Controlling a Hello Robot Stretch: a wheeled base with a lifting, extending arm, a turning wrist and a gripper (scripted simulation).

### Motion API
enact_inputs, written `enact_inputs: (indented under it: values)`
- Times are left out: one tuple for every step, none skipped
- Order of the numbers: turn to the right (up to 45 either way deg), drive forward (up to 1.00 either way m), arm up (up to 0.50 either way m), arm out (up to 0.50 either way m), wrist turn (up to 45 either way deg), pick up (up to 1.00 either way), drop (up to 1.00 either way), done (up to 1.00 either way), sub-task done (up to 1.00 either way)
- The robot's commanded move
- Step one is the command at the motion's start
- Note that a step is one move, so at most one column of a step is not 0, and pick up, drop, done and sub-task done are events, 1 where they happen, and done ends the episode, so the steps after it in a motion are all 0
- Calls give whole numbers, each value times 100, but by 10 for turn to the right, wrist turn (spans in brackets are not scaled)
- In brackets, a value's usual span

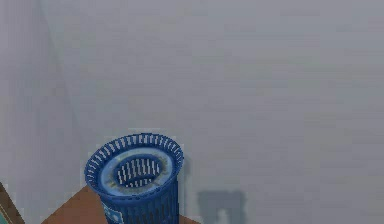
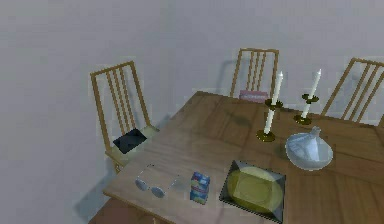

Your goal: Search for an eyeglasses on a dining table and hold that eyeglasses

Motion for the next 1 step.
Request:
enact_inputs:
  values:
    - [0,0,36,0,0,0,0,0,0]
